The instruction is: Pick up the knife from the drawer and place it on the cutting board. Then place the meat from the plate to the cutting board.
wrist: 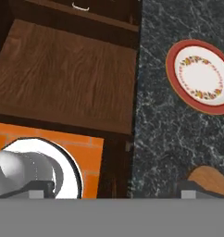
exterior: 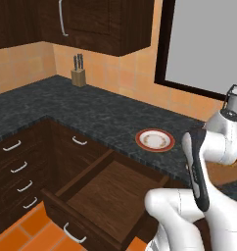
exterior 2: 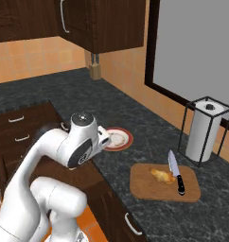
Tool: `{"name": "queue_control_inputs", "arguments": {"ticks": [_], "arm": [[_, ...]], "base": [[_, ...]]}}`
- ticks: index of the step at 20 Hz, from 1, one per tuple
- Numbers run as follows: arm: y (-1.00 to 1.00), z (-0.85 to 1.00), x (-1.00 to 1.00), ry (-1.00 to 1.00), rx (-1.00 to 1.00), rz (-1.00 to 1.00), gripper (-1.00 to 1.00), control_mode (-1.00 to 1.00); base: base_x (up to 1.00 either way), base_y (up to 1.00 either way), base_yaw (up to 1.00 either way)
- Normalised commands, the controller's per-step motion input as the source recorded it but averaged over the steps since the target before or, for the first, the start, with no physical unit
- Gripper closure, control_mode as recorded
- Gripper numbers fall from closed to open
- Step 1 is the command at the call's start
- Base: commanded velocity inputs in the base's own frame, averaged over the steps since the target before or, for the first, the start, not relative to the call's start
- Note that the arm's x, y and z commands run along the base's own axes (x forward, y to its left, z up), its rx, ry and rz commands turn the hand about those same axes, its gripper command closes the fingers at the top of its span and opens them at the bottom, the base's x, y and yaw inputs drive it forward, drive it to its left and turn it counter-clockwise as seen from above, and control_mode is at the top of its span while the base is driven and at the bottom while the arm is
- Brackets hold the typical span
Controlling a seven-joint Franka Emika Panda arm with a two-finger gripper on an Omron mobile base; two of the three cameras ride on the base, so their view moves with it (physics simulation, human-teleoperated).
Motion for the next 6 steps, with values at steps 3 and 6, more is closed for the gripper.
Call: {"name": "queue_control_inputs", "arguments": {"ticks": [3,6], "arm": [[1.0,0.86,-0.21,0.0,0.0,-0.03,-1.0,-1.0],[1.0,0.73,-0.18,0.0,-0.03,-0.05,-1.0,-1.0]], "base": [[0.0,0.0,0.0],[0.0,0.0,0.0]]}}
